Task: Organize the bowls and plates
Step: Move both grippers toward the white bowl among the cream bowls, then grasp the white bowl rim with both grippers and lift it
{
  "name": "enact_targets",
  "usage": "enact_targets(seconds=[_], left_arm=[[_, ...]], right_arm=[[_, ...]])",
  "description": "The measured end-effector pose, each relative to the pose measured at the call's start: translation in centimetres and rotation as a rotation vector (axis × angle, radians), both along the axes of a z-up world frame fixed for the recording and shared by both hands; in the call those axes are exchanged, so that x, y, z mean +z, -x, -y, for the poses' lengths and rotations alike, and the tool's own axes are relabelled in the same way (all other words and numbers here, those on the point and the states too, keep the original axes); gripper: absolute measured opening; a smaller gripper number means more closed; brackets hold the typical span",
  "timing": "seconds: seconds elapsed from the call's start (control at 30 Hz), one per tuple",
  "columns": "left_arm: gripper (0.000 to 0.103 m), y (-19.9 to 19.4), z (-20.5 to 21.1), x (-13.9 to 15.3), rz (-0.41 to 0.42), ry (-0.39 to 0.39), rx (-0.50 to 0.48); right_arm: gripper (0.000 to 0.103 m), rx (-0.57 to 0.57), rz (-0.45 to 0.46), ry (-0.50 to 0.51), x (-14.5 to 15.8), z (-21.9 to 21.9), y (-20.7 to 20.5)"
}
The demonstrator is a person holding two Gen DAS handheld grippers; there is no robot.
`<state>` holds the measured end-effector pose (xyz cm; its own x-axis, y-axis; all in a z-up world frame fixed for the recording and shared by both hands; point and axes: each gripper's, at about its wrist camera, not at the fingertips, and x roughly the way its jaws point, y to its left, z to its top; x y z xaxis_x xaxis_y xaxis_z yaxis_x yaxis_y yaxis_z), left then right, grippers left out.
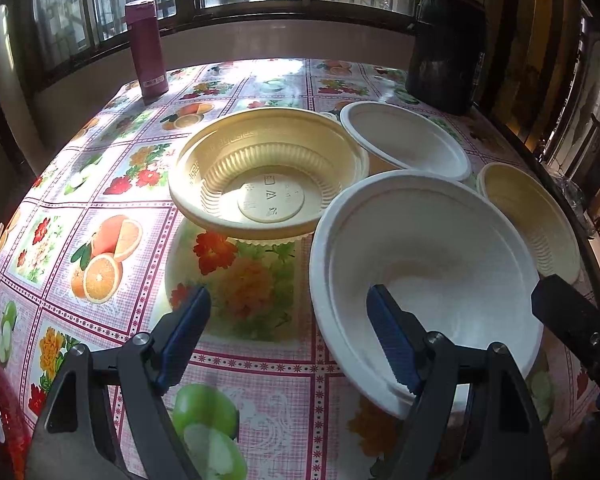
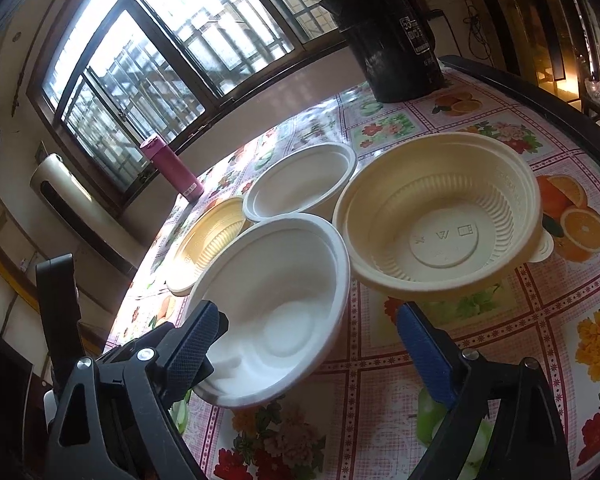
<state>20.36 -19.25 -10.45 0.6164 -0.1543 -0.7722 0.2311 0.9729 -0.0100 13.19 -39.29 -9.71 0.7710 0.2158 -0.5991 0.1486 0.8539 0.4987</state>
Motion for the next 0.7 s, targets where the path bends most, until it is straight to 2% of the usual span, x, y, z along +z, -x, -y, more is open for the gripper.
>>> enact_targets(seconds=[0.13,0.23,0.3,0.4,0.57,0.7], left_arm=[[0.081,0.0,0.1,-0.1,-0.006,-0.01,0.001],[0.081,0.1,0.2,-0.4,-0.015,-0.022,-0.004],[0.073,0.4,0.4,-0.5,-0.013,-0.031,-0.016],[0.061,0.6,0.4,-0.5,-0.033,-0.026,-0.024],[0.043,1.0,0.3,-0.4,-0.056,-0.01,-0.037],[0.033,1.6,0.5,-0.2,-0.074,0.004,-0.055]], right_arm=[[0.075,-0.002,-0.032,-0.025,-0.6,0.3,-0.4],[0.059,-0.004,-0.06,-0.039,-1.1,0.5,-0.7],[0.043,-0.005,-0.069,-0.047,-1.3,0.7,-0.8],[0.03,0.0,-0.069,-0.065,-1.4,0.8,-0.8],[0.022,-0.001,-0.066,-0.081,-1.5,0.9,-0.6],[0.016,0.003,-0.065,-0.077,-1.6,0.7,-0.4]])
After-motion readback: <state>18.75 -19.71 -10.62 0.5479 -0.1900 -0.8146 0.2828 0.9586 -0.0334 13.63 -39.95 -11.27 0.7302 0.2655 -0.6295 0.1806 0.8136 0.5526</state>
